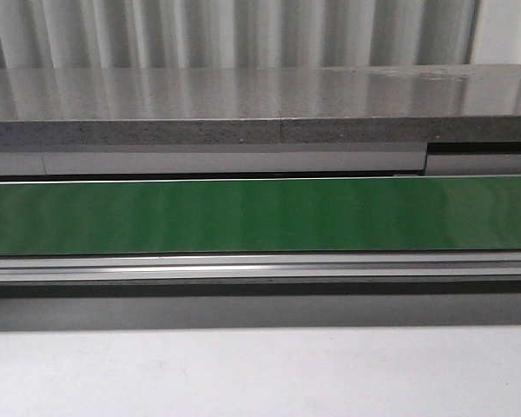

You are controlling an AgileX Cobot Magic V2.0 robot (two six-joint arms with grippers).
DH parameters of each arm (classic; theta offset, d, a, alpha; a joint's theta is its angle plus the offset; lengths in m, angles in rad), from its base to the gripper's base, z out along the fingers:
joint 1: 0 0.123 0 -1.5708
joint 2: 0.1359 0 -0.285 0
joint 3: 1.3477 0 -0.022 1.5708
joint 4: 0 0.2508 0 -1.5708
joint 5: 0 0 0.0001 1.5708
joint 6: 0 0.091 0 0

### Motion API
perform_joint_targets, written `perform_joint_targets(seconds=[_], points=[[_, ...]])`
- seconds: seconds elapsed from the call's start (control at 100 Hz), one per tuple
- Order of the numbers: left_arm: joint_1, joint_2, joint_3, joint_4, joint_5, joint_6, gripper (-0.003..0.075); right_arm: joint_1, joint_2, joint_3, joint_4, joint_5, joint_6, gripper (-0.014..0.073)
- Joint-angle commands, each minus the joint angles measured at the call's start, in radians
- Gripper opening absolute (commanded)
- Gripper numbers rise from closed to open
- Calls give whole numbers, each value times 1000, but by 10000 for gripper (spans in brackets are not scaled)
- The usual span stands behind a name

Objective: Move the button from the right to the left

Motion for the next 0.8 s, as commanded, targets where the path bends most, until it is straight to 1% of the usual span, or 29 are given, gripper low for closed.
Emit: perform_joint_targets(seconds=[0.0,0.46,0.64,0.79], points=[[1,-35,25,-5,-76,-11,-20,-6,-15,-16,-7,-76,-3,-67],[1,-35,25,-5,-76,-11,-20,-6,-15,-24,-7,-63,-3,-67],[1,-35,25,-5,-76,-11,-20,-6,6,-128,-7,78,-3,-67],[1,-35,25,-5,-76,-11,-20,-6,96,-267,-7,208,-3,-67]])
